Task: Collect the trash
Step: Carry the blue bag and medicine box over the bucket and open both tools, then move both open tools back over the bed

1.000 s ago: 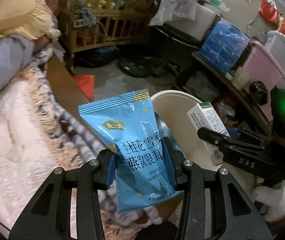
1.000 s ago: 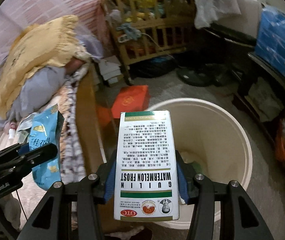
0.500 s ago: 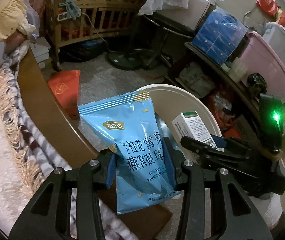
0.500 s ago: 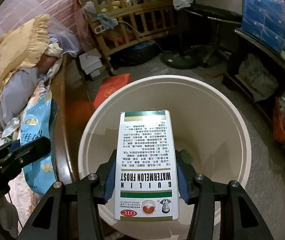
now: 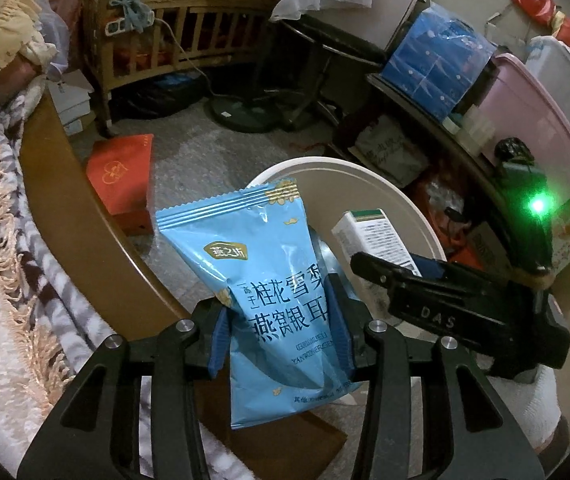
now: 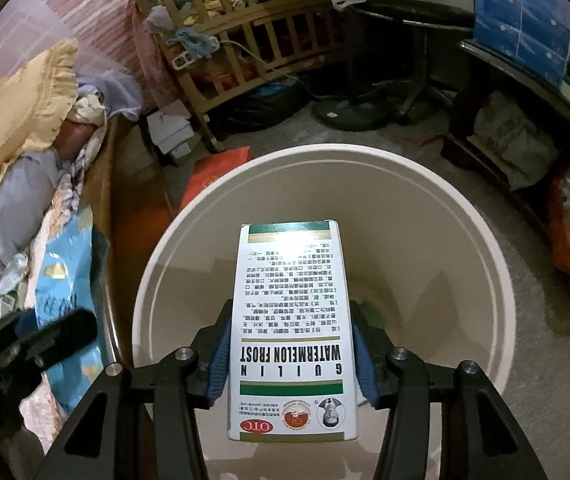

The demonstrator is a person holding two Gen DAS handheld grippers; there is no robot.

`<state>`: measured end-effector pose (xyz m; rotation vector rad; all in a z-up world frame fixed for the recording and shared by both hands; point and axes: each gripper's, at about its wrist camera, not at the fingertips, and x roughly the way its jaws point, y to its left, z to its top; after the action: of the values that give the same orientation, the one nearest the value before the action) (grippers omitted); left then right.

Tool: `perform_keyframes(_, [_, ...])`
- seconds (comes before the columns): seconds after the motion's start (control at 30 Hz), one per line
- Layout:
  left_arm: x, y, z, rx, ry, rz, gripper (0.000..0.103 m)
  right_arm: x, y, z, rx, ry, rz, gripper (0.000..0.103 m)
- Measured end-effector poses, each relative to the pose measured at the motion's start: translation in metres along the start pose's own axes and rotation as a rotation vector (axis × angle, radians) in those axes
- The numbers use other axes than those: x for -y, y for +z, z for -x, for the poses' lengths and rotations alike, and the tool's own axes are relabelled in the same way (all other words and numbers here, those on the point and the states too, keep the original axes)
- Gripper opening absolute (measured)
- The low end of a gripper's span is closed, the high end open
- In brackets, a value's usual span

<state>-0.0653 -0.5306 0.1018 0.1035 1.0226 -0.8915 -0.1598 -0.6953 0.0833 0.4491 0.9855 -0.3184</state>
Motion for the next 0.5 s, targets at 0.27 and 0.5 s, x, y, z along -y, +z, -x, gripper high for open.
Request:
perform_keyframes(0.27, [0.001,0.000,-0.002,0.004,-0.030,0.010,0.060,0.009,-0.005,0.007,0.005,-0.001,-0.037,0.061])
perform_keyframes(0.5, [-0.002,-0.003,0.007,0.011,-0.013,0.001,0.060,0.008,-0.011,0.013,0.009,0.006,-0.032,0.062])
